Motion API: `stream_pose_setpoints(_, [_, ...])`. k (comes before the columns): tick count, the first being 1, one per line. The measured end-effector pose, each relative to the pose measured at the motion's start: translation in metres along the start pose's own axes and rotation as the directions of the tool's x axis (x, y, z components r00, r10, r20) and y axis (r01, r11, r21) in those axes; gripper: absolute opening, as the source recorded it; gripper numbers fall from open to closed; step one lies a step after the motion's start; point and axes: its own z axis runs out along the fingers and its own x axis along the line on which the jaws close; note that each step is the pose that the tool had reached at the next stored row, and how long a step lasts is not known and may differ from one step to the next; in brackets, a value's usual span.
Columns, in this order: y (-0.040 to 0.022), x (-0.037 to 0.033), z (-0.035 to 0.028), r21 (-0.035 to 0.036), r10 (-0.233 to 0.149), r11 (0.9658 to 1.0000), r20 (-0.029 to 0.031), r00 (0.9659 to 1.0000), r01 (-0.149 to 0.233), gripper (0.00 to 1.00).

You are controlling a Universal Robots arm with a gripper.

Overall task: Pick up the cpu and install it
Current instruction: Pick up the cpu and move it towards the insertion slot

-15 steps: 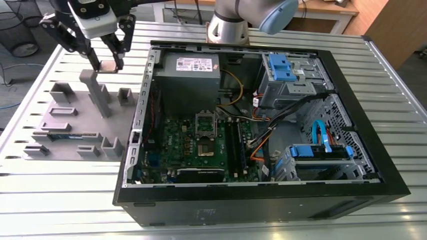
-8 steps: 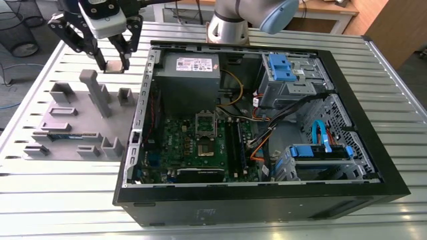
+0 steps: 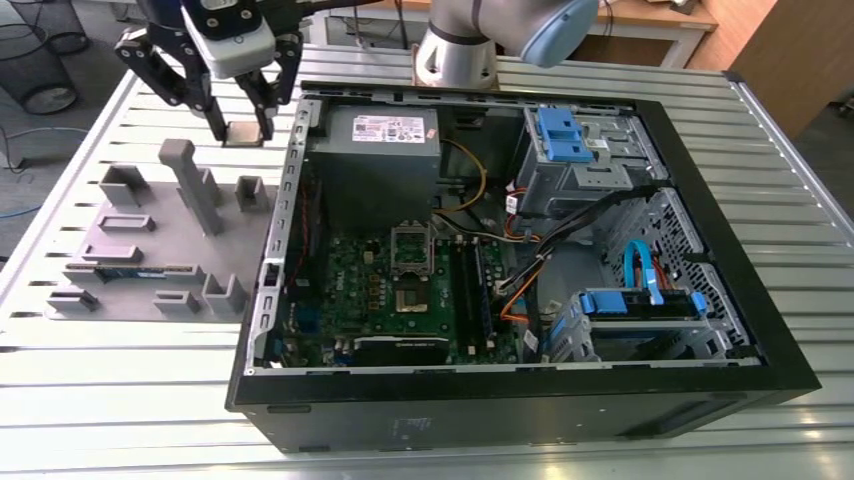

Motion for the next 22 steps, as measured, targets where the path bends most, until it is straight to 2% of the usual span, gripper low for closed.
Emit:
stream_pose_setpoints(13, [-0.0014,-0.0317,0.0008,0.0000,0.000,1.0000,0.0000,1.0000,0.000,0.47])
stream_pose_setpoints(22, [-0.0028,-0.0609,0.0016,0.0000,0.000,1.0000,0.0001,1.0000,0.000,0.47])
